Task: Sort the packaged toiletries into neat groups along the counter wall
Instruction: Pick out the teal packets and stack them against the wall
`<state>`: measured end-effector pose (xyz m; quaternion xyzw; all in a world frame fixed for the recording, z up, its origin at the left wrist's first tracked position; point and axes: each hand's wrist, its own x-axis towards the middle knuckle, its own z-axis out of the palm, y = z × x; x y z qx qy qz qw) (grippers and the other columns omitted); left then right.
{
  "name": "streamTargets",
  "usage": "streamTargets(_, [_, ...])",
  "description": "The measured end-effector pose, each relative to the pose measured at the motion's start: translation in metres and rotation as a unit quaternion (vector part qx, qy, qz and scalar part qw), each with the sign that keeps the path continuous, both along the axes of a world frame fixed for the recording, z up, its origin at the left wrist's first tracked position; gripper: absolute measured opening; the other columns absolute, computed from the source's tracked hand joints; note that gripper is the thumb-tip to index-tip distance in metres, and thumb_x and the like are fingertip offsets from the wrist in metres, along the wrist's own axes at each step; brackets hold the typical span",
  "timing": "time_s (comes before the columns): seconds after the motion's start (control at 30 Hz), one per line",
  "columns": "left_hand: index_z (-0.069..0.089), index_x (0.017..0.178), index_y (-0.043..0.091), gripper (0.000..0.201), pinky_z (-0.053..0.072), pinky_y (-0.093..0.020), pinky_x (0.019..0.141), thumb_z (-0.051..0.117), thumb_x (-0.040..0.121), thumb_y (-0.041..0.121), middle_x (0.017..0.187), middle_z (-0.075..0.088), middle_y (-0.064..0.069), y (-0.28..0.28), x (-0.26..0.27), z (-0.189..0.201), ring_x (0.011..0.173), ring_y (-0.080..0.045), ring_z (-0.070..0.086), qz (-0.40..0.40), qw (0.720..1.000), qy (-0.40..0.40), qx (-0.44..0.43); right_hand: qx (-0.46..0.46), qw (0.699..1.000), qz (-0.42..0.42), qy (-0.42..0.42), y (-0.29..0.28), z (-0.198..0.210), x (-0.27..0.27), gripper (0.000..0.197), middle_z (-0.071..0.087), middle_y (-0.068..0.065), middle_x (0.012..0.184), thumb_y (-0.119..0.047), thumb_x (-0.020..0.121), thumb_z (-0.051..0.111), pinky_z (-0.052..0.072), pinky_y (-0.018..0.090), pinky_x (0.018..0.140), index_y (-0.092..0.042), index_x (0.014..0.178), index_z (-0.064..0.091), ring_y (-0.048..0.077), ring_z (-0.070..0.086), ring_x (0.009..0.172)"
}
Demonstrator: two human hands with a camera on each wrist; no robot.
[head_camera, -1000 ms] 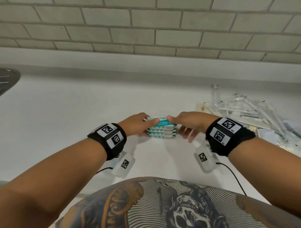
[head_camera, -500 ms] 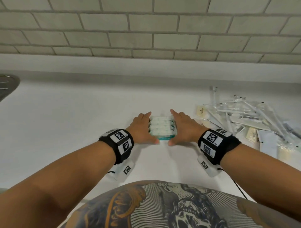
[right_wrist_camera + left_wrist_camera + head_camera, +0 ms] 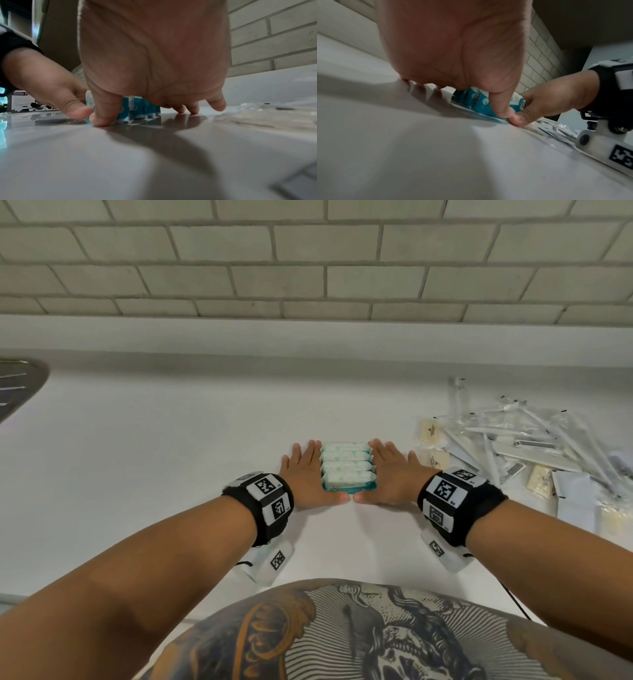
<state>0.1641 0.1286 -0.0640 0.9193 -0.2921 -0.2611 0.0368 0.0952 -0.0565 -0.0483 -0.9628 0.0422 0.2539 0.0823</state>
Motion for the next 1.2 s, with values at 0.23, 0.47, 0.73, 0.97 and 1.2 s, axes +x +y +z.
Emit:
streamTargets(0.23, [-0.02, 0.151, 0.017, 0.125, -0.007, -0.051, 0.116, 0.059, 0.072, 0.074, 0.16, -0.016, -0.003, 0.009, 0.001, 0.006, 0.145, -0.034, -0.021, 0.038, 0.997, 0.027, -0.064, 0.051, 0.998, -0.037, -0.029, -0.002, 0.015, -0.005, 0.128, -0.001, 0.0, 0.161, -0.064, 0.066, 0.072, 0.008, 0.056, 0.117, -0.02, 0.152, -0.012, 0.024, 0.002, 0.148])
streamTargets(0.47, [-0.013, 0.151, 0.026, 0.134, 0.029, -0.041, 0.115, 0.083, 0.061, 0.05, 0.147, 0.038, 0.001, 0.018, 0.012, 0.011, 0.139, -0.019, 0.032, 0.079, 0.965, 0.094, -0.234, 0.205, 0.972, -0.046, -0.108, -0.002, 0.034, -0.006, 0.1, 0.035, -0.001, 0.146, -0.026, 0.069, 0.084, 0.038, 0.023, 0.099, -0.019, 0.148, 0.022, 0.013, 0.043, 0.125])
streamTargets(0.73, [0.042, 0.139, 0.017, 0.078, 0.044, -0.032, 0.101, 0.069, 0.077, 0.054, 0.122, 0.059, 0.001, 0.01, 0.028, 0.045, 0.108, -0.015, 0.059, 0.185, 0.93, 0.191, -0.252, 0.379, 0.898, -0.224, 0.0, -0.007, 0.054, 0.018, 0.034, 0.059, 0.012, 0.102, -0.024, 0.09, 0.062, 0.046, 0.03, 0.071, -0.015, 0.119, 0.046, 0.019, 0.056, 0.075])
streamTargets(0.97, [0.063, 0.117, 0.01, 0.046, 0.047, -0.034, 0.095, 0.054, 0.092, 0.047, 0.109, 0.069, -0.009, -0.012, 0.032, 0.058, 0.1, -0.02, 0.065, 0.249, 0.905, 0.239, -0.247, 0.371, 0.865, -0.338, 0.008, -0.011, 0.057, 0.028, 0.04, 0.063, 0.021, 0.091, -0.039, 0.092, 0.055, 0.051, 0.033, 0.063, -0.006, 0.114, 0.06, 0.026, 0.057, 0.067])
streamTargets(1.2, [0.062, 0.119, 0.006, 0.046, 0.05, -0.038, 0.097, 0.049, 0.096, 0.043, 0.113, 0.067, -0.016, -0.014, 0.031, 0.058, 0.101, -0.026, 0.064, 0.281, 0.881, 0.261, -0.277, 0.4, 0.844, -0.357, 0.029, -0.014, 0.054, 0.025, 0.042, 0.066, 0.025, 0.107, -0.041, 0.089, 0.061, 0.057, 0.045, 0.082, -0.007, 0.113, 0.062, 0.032, 0.066, 0.082])
